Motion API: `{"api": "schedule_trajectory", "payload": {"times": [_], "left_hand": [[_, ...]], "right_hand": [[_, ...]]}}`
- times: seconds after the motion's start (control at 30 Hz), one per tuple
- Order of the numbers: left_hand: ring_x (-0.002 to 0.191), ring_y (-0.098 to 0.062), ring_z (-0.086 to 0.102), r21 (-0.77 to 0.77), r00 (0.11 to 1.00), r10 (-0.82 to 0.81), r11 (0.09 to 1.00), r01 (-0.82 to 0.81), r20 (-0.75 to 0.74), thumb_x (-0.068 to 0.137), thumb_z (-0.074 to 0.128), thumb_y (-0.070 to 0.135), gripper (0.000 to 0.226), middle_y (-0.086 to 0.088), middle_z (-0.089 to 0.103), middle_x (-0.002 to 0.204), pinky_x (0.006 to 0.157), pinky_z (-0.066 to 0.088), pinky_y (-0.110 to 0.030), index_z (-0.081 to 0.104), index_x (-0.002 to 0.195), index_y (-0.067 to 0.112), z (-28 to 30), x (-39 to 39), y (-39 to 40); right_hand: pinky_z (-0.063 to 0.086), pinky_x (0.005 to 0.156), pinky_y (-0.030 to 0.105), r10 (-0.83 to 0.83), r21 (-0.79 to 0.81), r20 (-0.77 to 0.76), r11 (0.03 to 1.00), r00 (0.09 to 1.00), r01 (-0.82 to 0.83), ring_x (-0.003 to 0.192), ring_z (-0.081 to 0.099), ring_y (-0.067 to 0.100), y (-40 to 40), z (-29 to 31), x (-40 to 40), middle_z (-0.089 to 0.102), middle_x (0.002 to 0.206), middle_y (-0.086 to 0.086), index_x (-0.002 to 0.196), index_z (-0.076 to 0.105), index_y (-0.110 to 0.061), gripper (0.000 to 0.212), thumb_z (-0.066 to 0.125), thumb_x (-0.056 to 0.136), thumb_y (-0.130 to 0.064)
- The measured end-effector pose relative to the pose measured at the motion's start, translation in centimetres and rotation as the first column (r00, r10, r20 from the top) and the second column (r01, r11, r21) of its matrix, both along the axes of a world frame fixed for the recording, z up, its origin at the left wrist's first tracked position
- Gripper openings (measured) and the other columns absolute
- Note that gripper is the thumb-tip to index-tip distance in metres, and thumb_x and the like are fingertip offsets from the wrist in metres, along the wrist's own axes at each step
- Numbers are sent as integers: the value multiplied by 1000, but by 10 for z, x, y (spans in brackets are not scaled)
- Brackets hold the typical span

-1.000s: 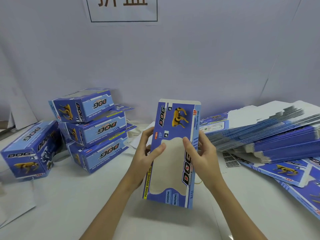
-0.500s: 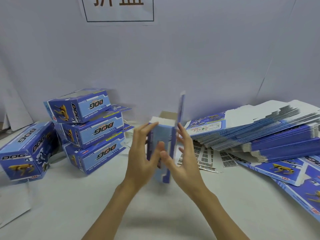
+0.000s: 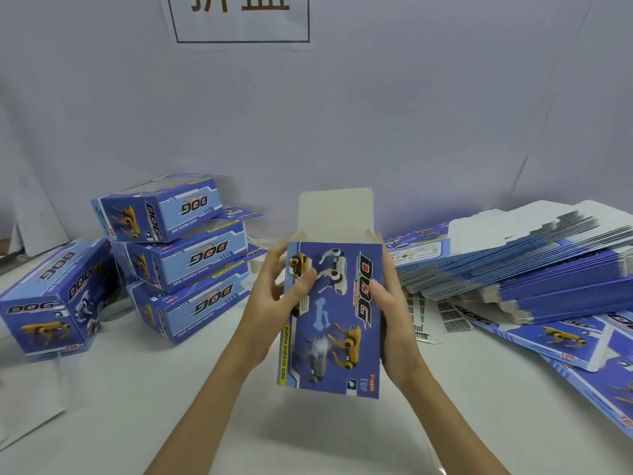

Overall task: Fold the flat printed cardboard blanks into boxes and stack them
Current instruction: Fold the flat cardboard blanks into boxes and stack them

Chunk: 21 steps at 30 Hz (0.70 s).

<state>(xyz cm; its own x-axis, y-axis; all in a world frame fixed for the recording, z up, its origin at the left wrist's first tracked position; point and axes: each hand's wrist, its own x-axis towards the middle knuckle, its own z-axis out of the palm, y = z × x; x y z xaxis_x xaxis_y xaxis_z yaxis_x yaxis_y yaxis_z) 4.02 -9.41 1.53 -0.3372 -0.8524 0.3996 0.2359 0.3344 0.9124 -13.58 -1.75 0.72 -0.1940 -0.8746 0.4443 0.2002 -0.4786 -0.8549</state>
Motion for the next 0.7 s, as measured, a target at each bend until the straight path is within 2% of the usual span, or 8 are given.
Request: {"api": "schedule_trajectory", "payload": {"times": [0.1,0.17,0.23,0.3,0.4,0.53,0.6,0.7], "left_hand": [[121,-33,68,-9,998,2,1000,-3,-64,82,84,52,73,-3,61,141,89,61,-50,49,145,37,2,-1,2],[118,-32,69,-64,999,7,998,-10,-46,81,86,49,74,2,61,136,87,62,-50,50,143,31,3,-1,3],[114,-29,71,-66,998,-18,998,14,-65,81,86,51,67,14,64,129,79,64,-45,52,133,25,1,-2,5],[115,-15,70,-63,996,19,998,-25,-87,80,84,54,59,23,62,131,76,63,-31,55,121,24,0,-6,8],[110,3,67,-99,984,154,982,-163,-90,79,82,48,40,34,54,134,74,58,-20,62,109,30,-1,-6,7],[113,-11,68,-104,971,208,970,-220,-115,78,84,44,41,26,58,133,74,62,-29,64,110,27,-2,-3,3],[115,-17,69,-103,972,187,974,-202,-140,77,84,44,48,22,62,129,77,63,-33,59,115,31,-1,-4,4],[117,-24,69,-89,973,114,987,-134,-199,77,86,35,62,12,60,135,77,63,-36,48,125,45,3,0,4]], "right_hand": [[47,111,62,-80,-66,-58,995,995,77,141,54,33,2,2,-2,50,158,-4,158,39,-43,64,63,99,-45],[59,98,57,-152,-87,-120,986,981,142,130,64,28,2,5,-4,60,147,-6,152,46,-39,55,65,100,-46],[66,82,41,-190,-92,-173,980,967,176,121,70,23,2,6,-6,67,135,-9,147,51,-34,45,64,104,-38],[65,76,36,-186,-78,-180,982,966,174,116,72,24,2,5,-8,70,130,-7,142,55,-31,40,66,103,-32],[65,86,50,-239,-65,-211,971,948,231,121,69,26,2,5,-7,63,141,-6,132,64,-27,38,72,96,-35],[61,90,61,-250,-49,-235,968,939,246,125,66,26,0,6,-4,60,143,-10,123,66,-33,32,74,92,-33],[61,88,62,-235,-35,-223,972,946,233,123,67,25,0,5,-3,64,136,-12,125,60,-35,37,75,91,-32],[63,88,56,-233,-33,-206,972,951,231,121,67,22,-1,7,-5,61,136,-11,146,42,-32,67,80,91,-31]]}}
